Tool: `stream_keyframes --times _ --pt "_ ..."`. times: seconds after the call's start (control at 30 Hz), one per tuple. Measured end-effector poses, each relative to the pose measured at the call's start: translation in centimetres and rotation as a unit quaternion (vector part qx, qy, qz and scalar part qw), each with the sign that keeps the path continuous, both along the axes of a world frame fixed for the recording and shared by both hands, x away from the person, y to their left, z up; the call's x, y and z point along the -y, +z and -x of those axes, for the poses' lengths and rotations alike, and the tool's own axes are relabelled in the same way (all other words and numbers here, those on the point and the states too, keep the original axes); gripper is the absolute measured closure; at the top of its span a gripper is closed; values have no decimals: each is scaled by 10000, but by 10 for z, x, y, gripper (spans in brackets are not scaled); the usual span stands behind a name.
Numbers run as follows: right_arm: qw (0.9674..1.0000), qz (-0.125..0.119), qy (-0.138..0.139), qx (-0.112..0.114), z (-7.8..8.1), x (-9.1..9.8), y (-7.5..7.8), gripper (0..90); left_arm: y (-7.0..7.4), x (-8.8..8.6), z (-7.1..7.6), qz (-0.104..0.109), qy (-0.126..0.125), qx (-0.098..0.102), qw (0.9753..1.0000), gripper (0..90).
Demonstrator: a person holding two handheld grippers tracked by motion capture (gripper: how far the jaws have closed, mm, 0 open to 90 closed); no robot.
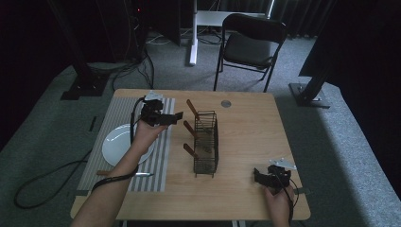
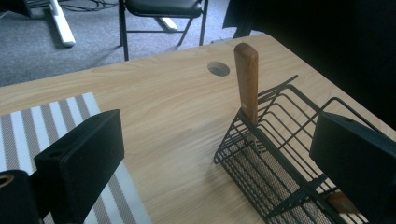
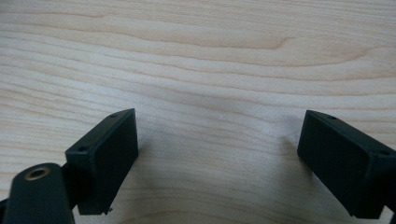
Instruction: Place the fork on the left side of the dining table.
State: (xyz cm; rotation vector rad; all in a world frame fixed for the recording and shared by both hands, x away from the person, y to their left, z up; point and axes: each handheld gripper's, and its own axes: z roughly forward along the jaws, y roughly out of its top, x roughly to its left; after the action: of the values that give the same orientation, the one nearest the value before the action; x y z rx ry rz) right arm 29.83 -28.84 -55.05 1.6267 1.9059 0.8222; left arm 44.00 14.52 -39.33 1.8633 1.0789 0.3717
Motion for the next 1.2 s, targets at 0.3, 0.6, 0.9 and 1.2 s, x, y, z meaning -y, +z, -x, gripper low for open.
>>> stream_keyframes --times 0.3,0.6,0.9,1.2 --pt "10000 0 4 3 0 0 0 122 -1 16 -18 57 -33 -160 9999 61" --pt "10000 -2 11 2 1 0 0 122 -8 24 -30 338 -27 -264 9991 260" --pt "10000 -1 14 3 1 0 0 122 -16 33 -38 523 -242 -538 9969 411" --pt "10000 -3 14 4 1 0 0 122 -22 37 -40 596 -145 -622 9962 562"
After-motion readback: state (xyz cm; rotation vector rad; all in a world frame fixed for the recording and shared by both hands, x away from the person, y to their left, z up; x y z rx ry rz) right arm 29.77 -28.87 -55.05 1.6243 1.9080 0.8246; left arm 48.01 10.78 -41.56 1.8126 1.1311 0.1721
